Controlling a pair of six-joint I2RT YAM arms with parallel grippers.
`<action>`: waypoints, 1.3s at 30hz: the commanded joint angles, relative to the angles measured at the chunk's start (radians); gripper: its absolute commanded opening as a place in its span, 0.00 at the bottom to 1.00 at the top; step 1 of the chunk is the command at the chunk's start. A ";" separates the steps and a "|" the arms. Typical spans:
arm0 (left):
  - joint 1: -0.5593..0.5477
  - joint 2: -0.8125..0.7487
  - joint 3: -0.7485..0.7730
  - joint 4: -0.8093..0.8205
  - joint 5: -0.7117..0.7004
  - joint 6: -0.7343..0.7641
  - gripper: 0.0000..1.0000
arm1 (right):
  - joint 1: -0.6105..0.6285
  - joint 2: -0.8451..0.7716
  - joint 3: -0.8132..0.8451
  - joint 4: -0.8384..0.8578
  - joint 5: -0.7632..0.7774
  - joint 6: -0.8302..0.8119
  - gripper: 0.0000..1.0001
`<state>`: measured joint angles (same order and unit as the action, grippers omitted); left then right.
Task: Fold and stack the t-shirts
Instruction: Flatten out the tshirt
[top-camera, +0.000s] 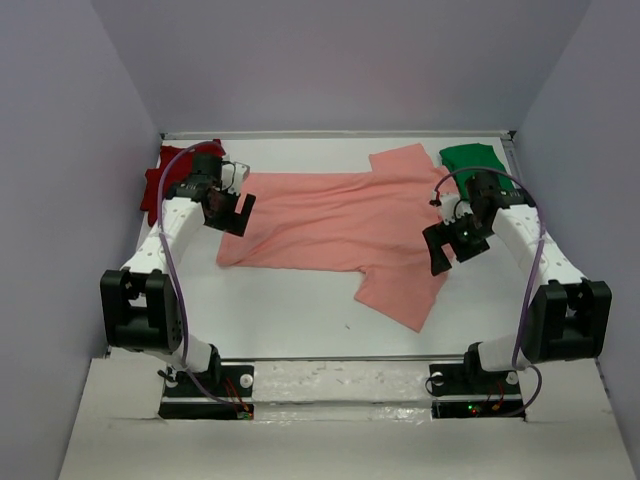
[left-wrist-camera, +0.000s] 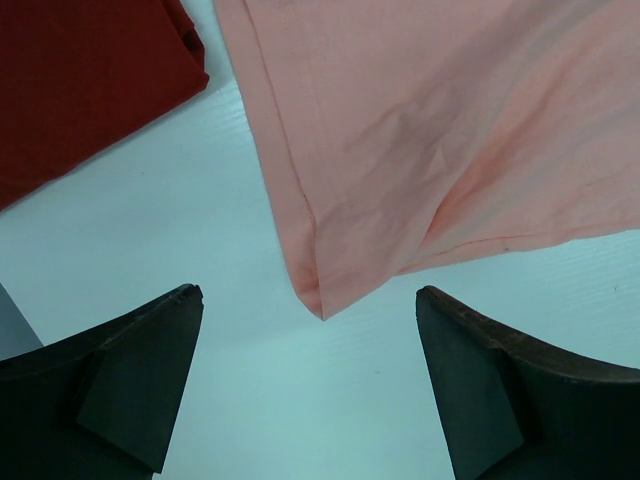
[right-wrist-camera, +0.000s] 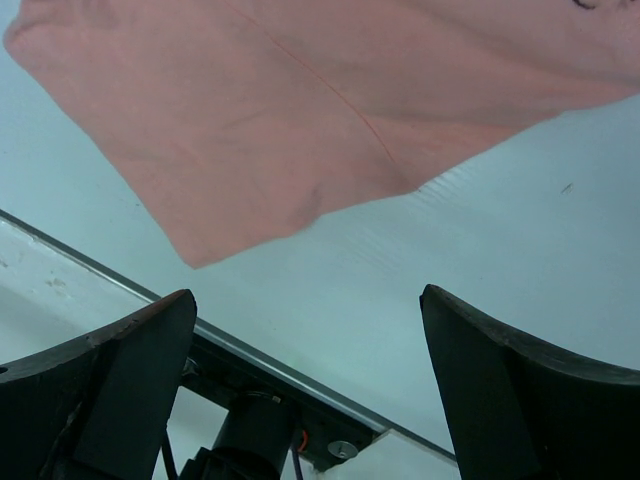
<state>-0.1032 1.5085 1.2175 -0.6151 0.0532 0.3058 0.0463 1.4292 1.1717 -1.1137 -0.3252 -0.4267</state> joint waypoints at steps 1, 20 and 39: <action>0.002 -0.050 -0.018 -0.009 0.028 0.018 0.99 | -0.002 -0.023 -0.023 0.006 0.028 -0.004 1.00; 0.003 -0.080 -0.229 -0.098 -0.013 0.099 0.99 | -0.002 0.046 0.006 -0.003 0.066 0.009 1.00; 0.008 -0.116 -0.352 0.041 -0.035 0.207 0.98 | -0.002 0.051 -0.021 0.017 0.040 0.020 1.00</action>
<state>-0.1028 1.4414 0.8906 -0.6331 0.0376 0.4606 0.0463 1.4876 1.1378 -1.1103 -0.2707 -0.4175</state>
